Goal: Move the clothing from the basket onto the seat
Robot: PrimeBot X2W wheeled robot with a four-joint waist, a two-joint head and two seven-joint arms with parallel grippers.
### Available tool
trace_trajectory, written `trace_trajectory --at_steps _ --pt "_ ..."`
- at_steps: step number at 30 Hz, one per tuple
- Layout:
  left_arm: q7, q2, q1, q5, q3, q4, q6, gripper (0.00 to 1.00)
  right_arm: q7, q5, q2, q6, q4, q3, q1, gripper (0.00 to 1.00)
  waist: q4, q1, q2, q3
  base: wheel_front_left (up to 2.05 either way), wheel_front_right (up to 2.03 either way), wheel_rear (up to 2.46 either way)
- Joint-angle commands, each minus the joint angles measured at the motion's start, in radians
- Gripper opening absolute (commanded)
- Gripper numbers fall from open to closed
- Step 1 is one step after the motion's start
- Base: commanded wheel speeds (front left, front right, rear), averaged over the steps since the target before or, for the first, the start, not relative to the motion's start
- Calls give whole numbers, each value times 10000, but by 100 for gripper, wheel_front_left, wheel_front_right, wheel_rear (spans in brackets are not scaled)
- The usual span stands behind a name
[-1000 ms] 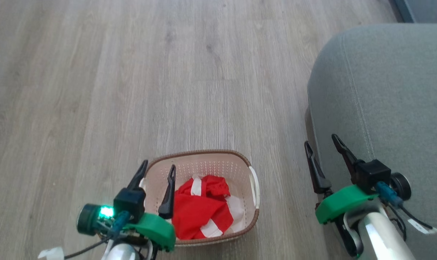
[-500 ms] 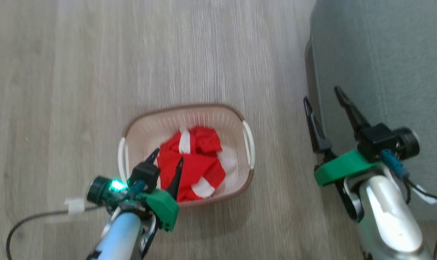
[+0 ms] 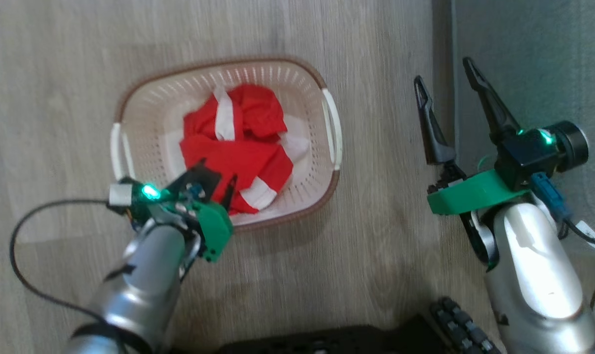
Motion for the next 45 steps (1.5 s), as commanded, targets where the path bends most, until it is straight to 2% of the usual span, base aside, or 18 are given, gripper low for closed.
trace_trajectory --at_steps 1,6,13,16,21,38,39,40,45 --pt "-109 261 -160 120 166 128 55 100 -92 -36 70 0 -398 287 48 100 -266 -3 0 737 0 0 0" --pt "-109 407 -1040 189 31 1278 64 100 -92 -7 70 0 -700 407 -46 100 -437 -3 0 1269 0 0 0" --pt "-109 495 -2055 265 -256 2524 -211 100 -92 -7 70 0 -978 670 -137 100 -673 -3 0 1896 0 0 0" --pt "113 549 -2499 232 -248 2932 -79 100 -92 7 70 0 -1121 848 -222 100 -812 -3 0 2235 0 0 0" --pt "708 697 -3005 248 -325 3178 112 100 -92 135 70 0 -1340 1043 -345 100 -1058 -3 0 2708 0 0 0" --pt "2121 1008 -3511 304 -775 3286 72 99 -92 470 70 0 -1473 1074 -254 100 -1499 -3 0 3392 0 0 0" --pt "2187 1005 -3506 249 -752 3287 54 39 -92 468 70 0 -1469 1086 -257 100 -1510 -3 0 3399 0 0 0" --pt "2198 1003 -3505 187 -723 3287 33 0 -92 470 70 0 -1461 1101 -264 100 -1521 -3 0 3401 0 0 0" --pt "2266 1044 -3441 41 -730 3288 -24 0 -92 529 70 0 -1434 1170 -370 100 -1550 -3 0 3339 0 0 0"
